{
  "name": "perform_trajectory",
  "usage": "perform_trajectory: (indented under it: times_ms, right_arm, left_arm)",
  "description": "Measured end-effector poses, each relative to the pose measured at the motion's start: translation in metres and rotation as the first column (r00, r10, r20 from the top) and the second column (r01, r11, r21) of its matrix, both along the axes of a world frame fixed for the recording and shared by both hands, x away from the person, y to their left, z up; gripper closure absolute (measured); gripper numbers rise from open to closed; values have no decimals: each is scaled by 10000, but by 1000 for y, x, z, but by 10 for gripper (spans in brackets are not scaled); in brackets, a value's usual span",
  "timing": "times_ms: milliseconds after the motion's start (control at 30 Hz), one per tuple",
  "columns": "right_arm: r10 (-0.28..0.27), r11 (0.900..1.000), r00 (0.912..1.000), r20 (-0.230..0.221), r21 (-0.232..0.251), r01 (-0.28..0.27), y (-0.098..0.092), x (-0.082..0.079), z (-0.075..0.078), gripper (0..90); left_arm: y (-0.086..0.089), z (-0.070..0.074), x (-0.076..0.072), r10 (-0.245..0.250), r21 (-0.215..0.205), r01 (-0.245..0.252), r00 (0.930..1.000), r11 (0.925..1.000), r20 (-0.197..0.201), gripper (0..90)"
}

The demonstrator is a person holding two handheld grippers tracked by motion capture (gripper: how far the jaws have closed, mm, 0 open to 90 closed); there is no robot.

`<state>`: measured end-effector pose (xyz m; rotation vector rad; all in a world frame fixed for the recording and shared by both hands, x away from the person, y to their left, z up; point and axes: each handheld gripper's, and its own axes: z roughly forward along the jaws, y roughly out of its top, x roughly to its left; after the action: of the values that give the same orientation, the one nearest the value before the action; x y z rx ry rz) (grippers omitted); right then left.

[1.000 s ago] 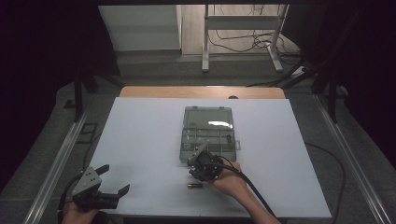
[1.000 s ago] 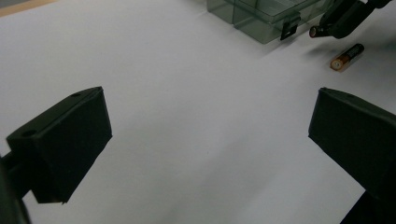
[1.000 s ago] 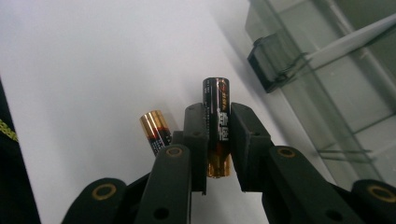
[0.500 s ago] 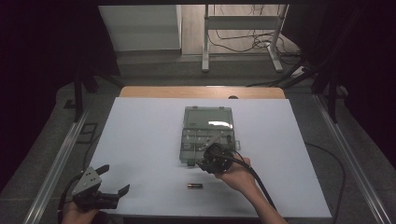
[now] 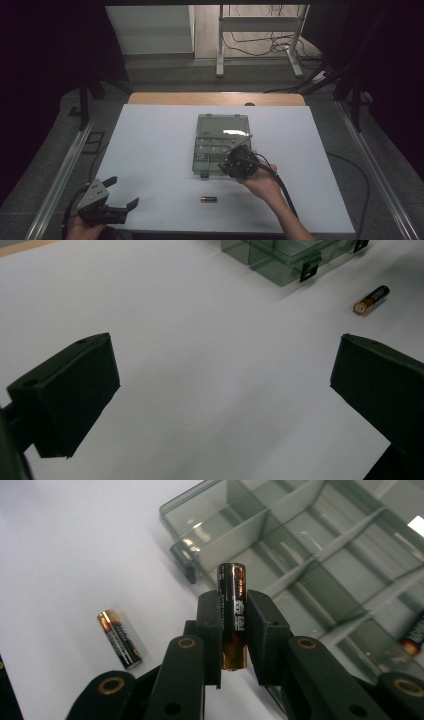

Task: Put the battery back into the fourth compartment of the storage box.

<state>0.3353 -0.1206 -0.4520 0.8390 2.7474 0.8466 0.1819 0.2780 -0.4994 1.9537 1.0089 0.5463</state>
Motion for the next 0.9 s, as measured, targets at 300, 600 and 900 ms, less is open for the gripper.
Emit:
perform_trajectory:
  times_ms: [300, 600, 900]
  right_arm:
    - [-710, 9974, 9973, 170, 100, 709, -16, 12, 8, 762]
    - [-1325, 9911, 9908, 276, 134, 1322, -29, 29, 12, 762]
    - [-1874, 9823, 9817, 326, 42, 1873, -32, 49, 14, 762]
  left_arm:
    - [0, 0, 0, 22, -1, -22, 10000, 10000, 1, 3]
    - [0, 0, 0, 43, -22, -43, 10000, 10000, -13, 3]
    - [1, 0, 1, 90, -97, -90, 10000, 9999, -20, 3]
